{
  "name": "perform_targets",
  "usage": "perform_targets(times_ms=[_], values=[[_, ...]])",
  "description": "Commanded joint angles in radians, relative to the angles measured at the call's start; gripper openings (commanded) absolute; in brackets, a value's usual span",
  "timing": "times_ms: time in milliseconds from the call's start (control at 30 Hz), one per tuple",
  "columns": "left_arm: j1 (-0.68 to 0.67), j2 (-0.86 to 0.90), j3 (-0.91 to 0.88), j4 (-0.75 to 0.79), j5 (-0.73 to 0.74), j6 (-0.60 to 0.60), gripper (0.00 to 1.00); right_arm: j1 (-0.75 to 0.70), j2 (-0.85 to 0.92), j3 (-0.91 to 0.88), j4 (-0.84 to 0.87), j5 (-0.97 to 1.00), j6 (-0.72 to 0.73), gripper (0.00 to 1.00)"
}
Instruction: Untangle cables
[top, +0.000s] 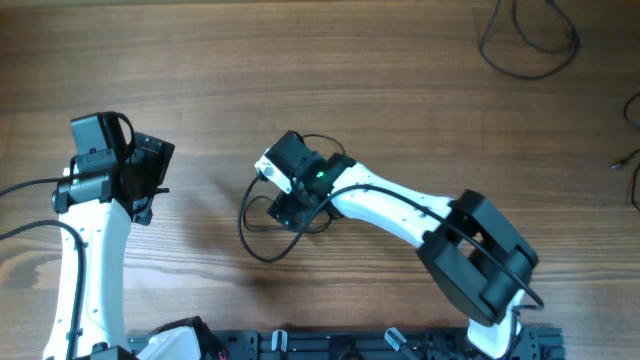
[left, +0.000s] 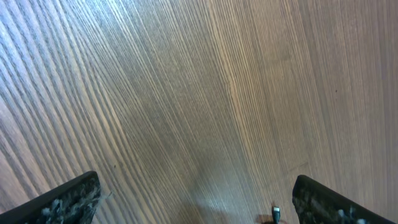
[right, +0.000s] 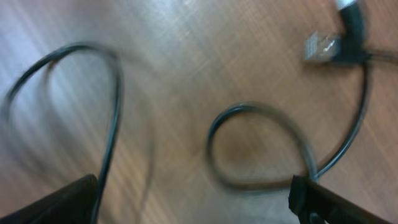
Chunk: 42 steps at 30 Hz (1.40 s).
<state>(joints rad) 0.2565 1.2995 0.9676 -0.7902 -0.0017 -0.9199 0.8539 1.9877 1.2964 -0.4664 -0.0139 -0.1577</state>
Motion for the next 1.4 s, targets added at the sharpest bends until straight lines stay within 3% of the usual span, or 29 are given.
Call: perform_targets(times_ms=[0,567,600,700,767,900,1100,1200,1367], values=[[0.004,-0.007,0.001,0.000,0.004,-0.008,1.00,-0.012,0.021,-0.001,0.067,0.100,0.000,1.00],[0.003,-0.007,0.001,0.000,0.004,-0.008,1.00,-0.134,0.085,-0.001,0.080,-0.145,-0.079,1.00],[0.003,-0.007,0.001,-0.001,0.004,-0.008,1.00,-0.134,0.085,-0.001,0.077,-0.141,-0.079,0.95],[0.004,-0.007,0.001,0.000,0.004,-0.008,1.00,-0.134,0.085,-0.001,0.066,-0.137,-0.077,0.33],[0.004,-0.007,0.001,0.000,0.004,-0.008,1.00,-0.134,0.085,-0.001,0.065,-0.132,-0.072,0.04],[0.003,-0.007,0.001,0.000,0.004,-0.008,1.00,-0.145,0.060,0.019,0.031,-0.061,0.012,0.04],[0.003,-0.007,0.001,0.000,0.004,-0.008,1.00,-0.338,-0.249,0.055,-0.148,0.066,0.029,0.04],[0.003,-0.007,0.001,0.000,0.004,-0.008,1.00,-0.565,-0.391,0.055,-0.193,0.152,0.029,0.04],[0.003,-0.007,0.001,0.000,0.004,-0.008,1.00,-0.941,-0.383,0.053,-0.180,0.148,0.026,0.04]])
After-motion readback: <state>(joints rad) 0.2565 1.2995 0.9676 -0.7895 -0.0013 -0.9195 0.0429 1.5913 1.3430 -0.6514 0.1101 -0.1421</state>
